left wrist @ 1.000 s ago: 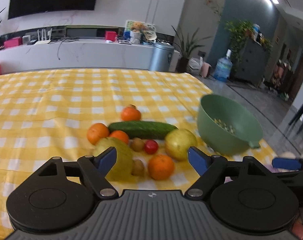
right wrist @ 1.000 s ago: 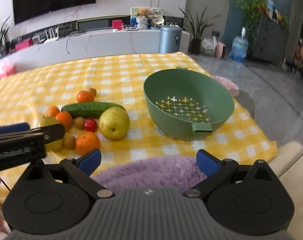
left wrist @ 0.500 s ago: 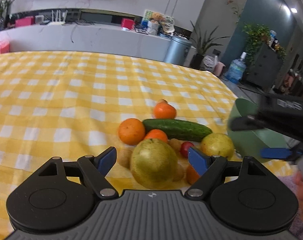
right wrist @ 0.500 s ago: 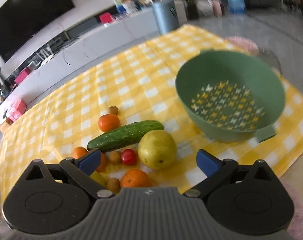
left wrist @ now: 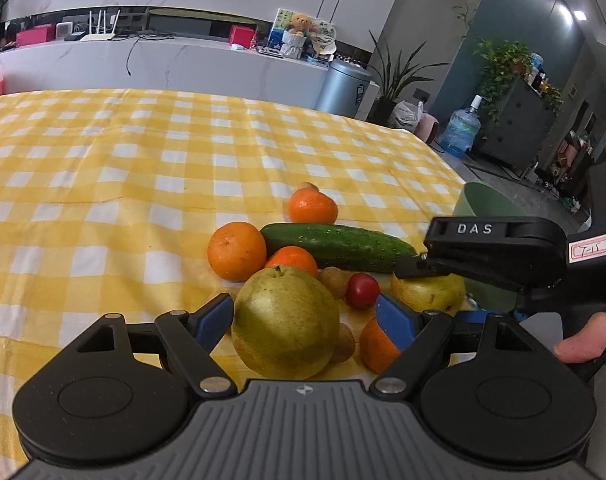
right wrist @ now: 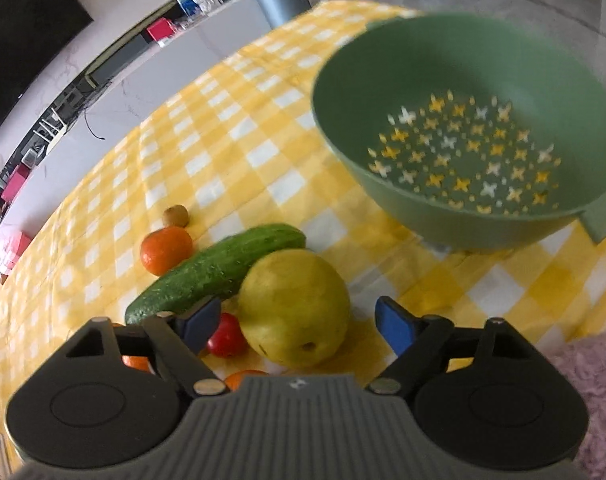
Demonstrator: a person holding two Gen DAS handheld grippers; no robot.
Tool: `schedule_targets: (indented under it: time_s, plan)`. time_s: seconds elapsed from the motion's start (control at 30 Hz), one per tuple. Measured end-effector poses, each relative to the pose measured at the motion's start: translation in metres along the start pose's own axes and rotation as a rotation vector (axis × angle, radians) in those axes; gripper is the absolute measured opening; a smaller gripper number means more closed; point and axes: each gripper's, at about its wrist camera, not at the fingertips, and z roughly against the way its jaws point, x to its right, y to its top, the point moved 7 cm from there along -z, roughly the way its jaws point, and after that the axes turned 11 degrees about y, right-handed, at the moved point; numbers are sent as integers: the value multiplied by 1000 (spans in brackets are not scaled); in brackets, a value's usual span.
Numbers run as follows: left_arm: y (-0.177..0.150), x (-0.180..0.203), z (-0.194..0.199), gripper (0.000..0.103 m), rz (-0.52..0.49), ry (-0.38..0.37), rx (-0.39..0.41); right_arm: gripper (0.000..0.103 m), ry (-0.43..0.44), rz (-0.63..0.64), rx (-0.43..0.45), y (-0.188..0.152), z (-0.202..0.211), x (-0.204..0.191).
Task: Organize fruits
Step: 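Move the left tool to the large green pear while the right tool reaches the yellow pear, then close the left tool on the green pear while the right tool grasps the yellow pear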
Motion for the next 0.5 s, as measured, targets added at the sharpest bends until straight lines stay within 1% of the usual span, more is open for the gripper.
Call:
schedule_targets:
  time_s: [0.1,0.13,0.17,0.23,0.27,0.3,0.33,0.4,0.5]
  plan:
    - [-1,-2,-3,95,9,1,-16,78,36,-21,-41,-2,-8,1]
    - [-1,-2,-3,95,12,0,-20,77,37,-17,-40,-1,-9,1]
    - [-1,-3,-3,95,14,1,-21,74,30,-13,-33,-1,-10,0]
    - [-1,-4,-3,95,17,6,-19,73,23,-9,-27,0,-11,0]
    - [-1,-5,-3,95,19,11,-19,71,24,-8,-25,-1,-10,0]
    - [-1,-5,-4,95,20,13,-20,63,18,-7,-21,-1,-10,1]
    - [-1,-6,-4,95,22,15,-22,60,22,-12,-16,0,-9,1]
    - [-1,-5,-5,95,25,14,-22,60,44,-41,-6,1,-9,4]
    - [-1,-5,-5,95,18,4,-11,60,39,-32,-5,0,-8,3]
